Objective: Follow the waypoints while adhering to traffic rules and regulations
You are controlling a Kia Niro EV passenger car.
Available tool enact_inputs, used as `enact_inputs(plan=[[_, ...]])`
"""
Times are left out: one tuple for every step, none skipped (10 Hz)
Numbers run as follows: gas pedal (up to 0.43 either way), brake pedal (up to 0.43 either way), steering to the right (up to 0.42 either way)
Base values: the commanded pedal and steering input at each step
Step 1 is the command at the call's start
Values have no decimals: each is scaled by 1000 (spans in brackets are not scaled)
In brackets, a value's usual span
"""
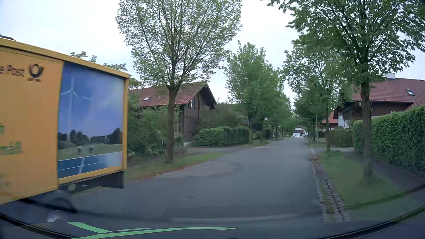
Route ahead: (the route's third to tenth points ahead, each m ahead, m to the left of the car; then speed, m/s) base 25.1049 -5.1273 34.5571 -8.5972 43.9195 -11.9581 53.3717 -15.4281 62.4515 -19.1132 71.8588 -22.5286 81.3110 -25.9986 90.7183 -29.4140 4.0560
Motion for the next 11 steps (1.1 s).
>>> enact_inputs(plan=[[47,0,144],[59,0,141],[67,0,141],[79,0,143],[79,0,140],[79,0,134],[79,0,134],[79,0,130],[79,0,120],[79,0,120],[98,0,130]])
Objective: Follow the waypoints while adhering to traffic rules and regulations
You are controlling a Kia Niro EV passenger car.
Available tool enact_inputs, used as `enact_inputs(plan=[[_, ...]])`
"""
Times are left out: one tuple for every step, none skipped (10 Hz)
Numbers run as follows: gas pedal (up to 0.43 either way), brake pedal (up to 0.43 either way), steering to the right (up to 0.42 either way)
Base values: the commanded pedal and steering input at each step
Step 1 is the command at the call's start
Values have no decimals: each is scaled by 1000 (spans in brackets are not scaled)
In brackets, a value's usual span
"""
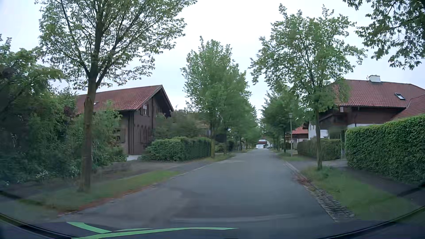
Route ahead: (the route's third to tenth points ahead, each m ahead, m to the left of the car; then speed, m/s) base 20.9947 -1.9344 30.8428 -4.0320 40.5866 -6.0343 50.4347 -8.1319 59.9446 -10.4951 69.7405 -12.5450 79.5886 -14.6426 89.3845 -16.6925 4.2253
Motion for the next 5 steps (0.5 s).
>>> enact_inputs(plan=[[98,0,128],[98,0,119],[98,0,110],[110,0,105],[118,0,106]])
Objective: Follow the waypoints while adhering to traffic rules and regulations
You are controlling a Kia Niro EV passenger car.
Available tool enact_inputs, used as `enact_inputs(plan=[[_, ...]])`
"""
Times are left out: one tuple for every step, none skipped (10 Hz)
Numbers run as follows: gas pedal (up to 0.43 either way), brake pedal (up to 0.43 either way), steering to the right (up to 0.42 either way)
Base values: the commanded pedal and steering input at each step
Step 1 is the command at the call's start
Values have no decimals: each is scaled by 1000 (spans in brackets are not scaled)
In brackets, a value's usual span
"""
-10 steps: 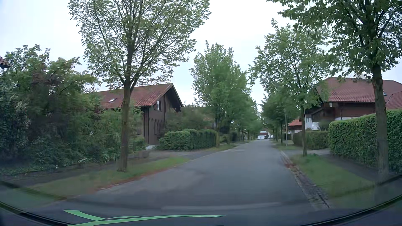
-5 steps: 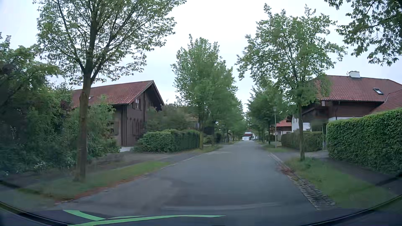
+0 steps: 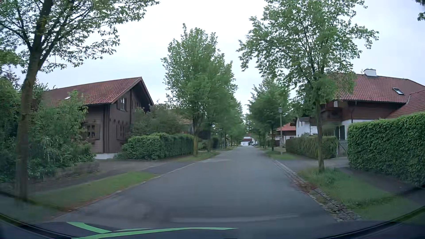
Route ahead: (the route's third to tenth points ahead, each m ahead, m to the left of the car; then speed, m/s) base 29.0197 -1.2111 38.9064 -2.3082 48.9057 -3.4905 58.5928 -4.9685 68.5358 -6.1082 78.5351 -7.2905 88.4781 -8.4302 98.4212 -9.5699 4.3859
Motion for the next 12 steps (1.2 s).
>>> enact_inputs(plan=[[118,0,106],[118,0,104],[118,0,100],[118,0,95],[118,0,91],[118,0,89],[118,0,89],[118,0,87],[118,0,83],[118,0,76],[118,0,65],[118,0,58]])
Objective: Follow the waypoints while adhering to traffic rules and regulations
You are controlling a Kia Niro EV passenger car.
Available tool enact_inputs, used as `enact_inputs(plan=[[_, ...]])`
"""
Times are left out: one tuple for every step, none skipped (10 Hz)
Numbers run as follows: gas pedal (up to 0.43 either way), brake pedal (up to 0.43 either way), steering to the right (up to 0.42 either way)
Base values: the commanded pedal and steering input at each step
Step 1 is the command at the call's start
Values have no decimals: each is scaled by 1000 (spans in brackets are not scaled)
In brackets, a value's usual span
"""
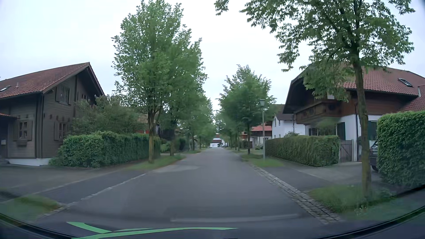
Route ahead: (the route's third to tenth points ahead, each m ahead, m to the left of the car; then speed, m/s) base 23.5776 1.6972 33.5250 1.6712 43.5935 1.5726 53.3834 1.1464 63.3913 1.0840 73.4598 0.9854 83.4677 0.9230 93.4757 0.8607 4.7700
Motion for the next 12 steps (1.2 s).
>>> enact_inputs(plan=[[118,0,49],[118,0,39],[118,0,29],[118,0,16],[118,0,9],[118,0,7],[118,0,7],[118,0,7],[118,0,7],[118,0,6],[118,0,7],[118,0,6]])
